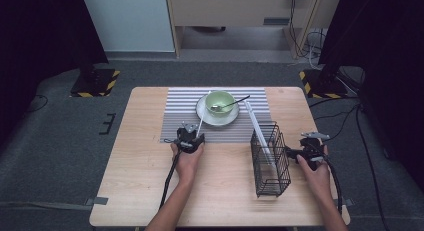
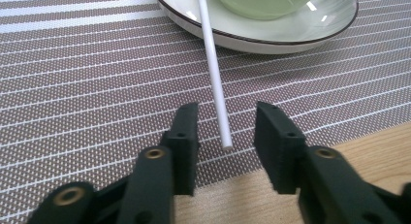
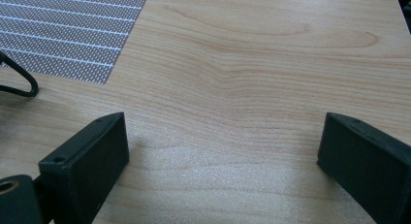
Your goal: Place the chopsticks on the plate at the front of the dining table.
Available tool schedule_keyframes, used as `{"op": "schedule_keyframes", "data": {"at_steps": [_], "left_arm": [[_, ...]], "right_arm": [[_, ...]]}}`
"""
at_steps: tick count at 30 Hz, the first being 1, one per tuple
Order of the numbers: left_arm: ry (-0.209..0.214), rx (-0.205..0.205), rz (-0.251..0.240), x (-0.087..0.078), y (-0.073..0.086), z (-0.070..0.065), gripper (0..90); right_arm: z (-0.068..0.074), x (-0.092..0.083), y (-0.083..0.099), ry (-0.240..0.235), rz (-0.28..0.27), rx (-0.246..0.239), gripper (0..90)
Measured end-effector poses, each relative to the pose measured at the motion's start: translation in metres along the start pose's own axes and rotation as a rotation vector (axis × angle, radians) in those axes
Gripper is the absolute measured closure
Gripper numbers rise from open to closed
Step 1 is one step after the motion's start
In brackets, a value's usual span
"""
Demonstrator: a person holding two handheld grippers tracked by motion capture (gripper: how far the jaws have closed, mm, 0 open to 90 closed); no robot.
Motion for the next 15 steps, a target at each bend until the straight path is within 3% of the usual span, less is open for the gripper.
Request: {"op": "schedule_keyframes", "data": {"at_steps": [6,15], "left_arm": [[-0.002,-0.006,0.007,0.0009,0.0009,-0.0008,76.1],[0.011,0.005,0.003,0.0009,0.0011,-0.0079,80.2]], "right_arm": [[0.0000,0.0000,0.0000,0.000,0.000,0.000,4.4],[0.0000,0.0000,0.0000,0.000,0.000,0.000,4.4]]}}
Point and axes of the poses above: each handheld gripper's, and its own axes: x roughly forward along the jaws, y roughly out of its underside, z roughly to its left, the point moved 4 cm from there along x, roughly forward along the jaws, and after that the axes turned 5 degrees about -y, right-handed, at the moved point
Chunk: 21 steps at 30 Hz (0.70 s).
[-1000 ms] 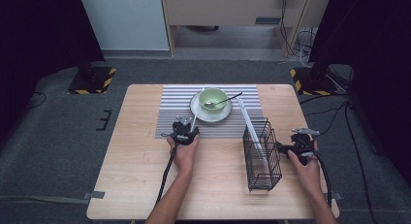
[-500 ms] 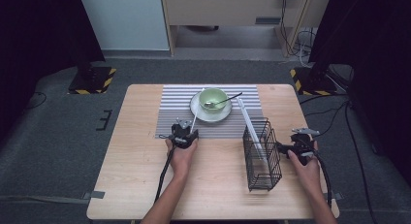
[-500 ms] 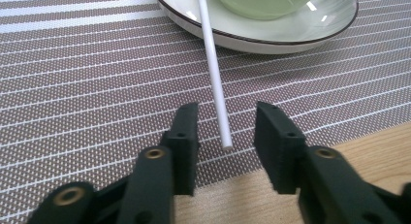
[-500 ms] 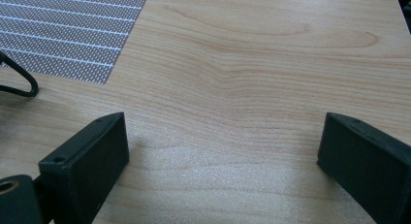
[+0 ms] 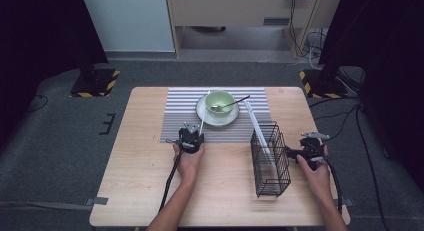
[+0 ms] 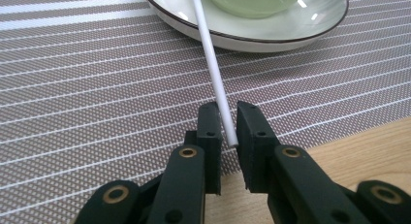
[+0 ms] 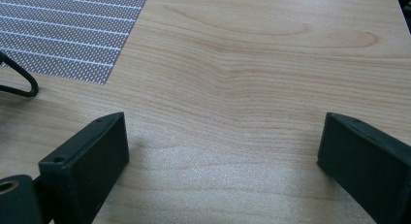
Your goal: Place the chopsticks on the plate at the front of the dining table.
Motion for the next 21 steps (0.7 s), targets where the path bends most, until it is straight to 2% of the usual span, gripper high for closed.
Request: {"op": "schedule_keyframes", "data": {"at_steps": [5,6,9,12,21], "left_arm": [[0.012,0.002,0.001,0.002,0.001,-0.005,79.1],[0.012,0.006,-0.004,0.003,0.001,-0.006,76.6],[0.020,0.018,-0.002,0.005,0.002,-0.008,76.5],[0.030,0.009,-0.005,0.006,0.002,-0.010,76.8],[0.045,0.017,-0.006,0.007,0.000,-0.013,76.6]], "right_arm": [[0.000,0.000,0.000,0.000,0.000,0.001,4.4],[0.000,0.000,0.000,0.000,0.000,0.000,4.4],[0.000,0.000,0.000,0.000,0.000,0.001,4.4],[0.000,0.000,0.000,0.000,0.000,0.001,4.4],[0.000,0.000,0.000,0.000,0.000,0.001,4.4]]}}
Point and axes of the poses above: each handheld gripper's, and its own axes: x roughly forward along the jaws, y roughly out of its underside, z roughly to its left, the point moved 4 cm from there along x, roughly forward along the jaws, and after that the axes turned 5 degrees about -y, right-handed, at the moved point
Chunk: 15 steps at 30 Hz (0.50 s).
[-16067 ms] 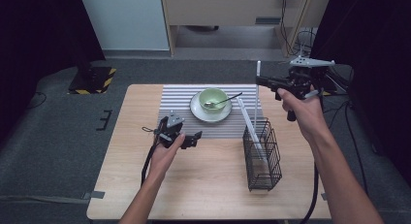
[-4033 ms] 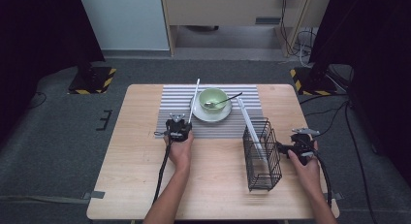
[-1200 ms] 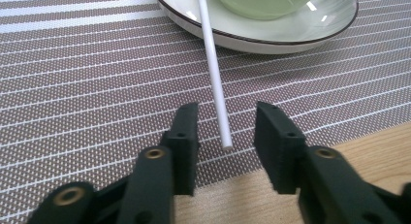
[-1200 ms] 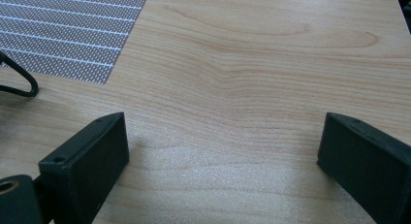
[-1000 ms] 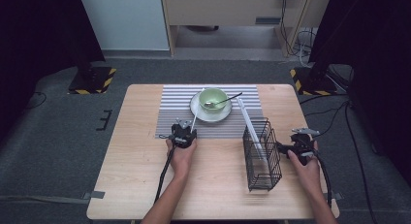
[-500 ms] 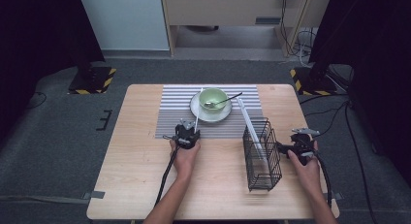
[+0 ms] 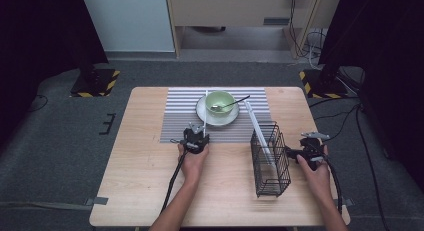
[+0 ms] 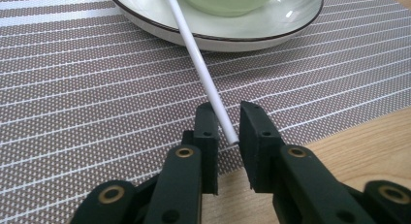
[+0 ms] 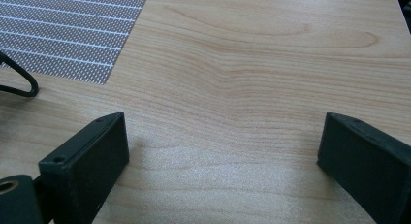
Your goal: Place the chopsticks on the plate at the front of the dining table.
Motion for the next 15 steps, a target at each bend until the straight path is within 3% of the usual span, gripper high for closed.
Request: {"op": "schedule_keyframes", "data": {"at_steps": [11,15], "left_arm": [[-0.001,0.019,-0.008,-0.008,0.003,0.001,72.5],[-0.002,0.014,-0.014,-0.010,0.002,0.001,77.1]], "right_arm": [[0.000,0.000,0.000,0.000,0.000,0.000,4.4],[0.000,0.000,0.000,0.000,0.000,-0.001,4.4]]}}
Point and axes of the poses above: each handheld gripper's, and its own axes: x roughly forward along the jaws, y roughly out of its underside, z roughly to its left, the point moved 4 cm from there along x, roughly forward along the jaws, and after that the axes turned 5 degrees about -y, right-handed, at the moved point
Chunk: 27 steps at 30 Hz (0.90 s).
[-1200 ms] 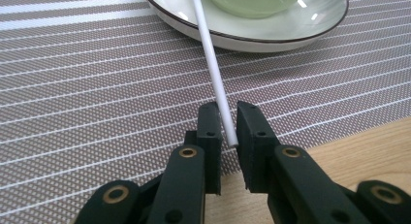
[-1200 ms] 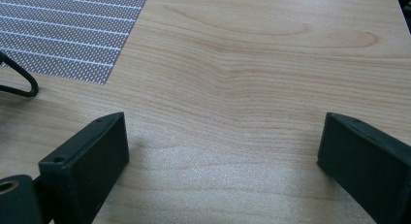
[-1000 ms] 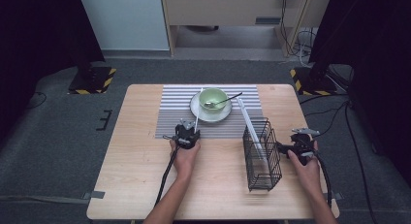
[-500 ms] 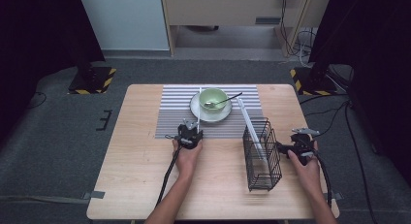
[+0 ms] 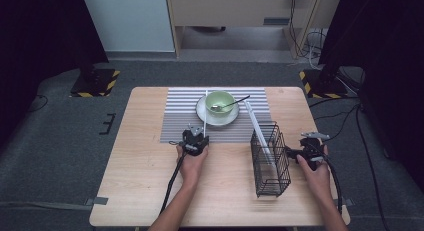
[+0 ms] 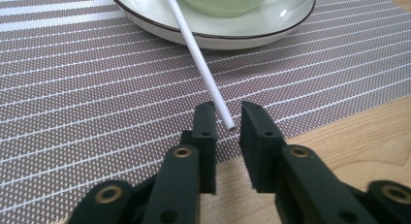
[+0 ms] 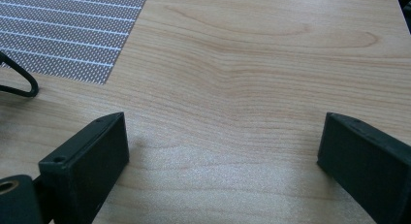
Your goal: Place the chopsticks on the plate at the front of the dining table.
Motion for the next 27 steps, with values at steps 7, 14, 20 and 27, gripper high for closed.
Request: {"op": "schedule_keyframes", "data": {"at_steps": [7,14,20,27], "left_arm": [[0.002,0.002,0.002,0.0001,-0.0029,-0.0023,81.4],[0.009,-0.025,0.001,0.0050,-0.0047,-0.0011,81.6],[0.003,-0.026,-0.005,0.0061,-0.0051,0.0016,81.7],[0.005,-0.005,0.004,0.0079,-0.0098,-0.0007,81.3]], "right_arm": [[0.0001,0.0000,0.0000,0.000,0.000,0.001,4.4],[0.0000,0.0000,0.0000,0.000,0.000,0.000,4.4],[0.0000,0.0000,0.0000,0.000,0.000,0.001,4.4],[0.0000,0.0000,0.0000,0.000,0.000,0.000,4.4]]}}
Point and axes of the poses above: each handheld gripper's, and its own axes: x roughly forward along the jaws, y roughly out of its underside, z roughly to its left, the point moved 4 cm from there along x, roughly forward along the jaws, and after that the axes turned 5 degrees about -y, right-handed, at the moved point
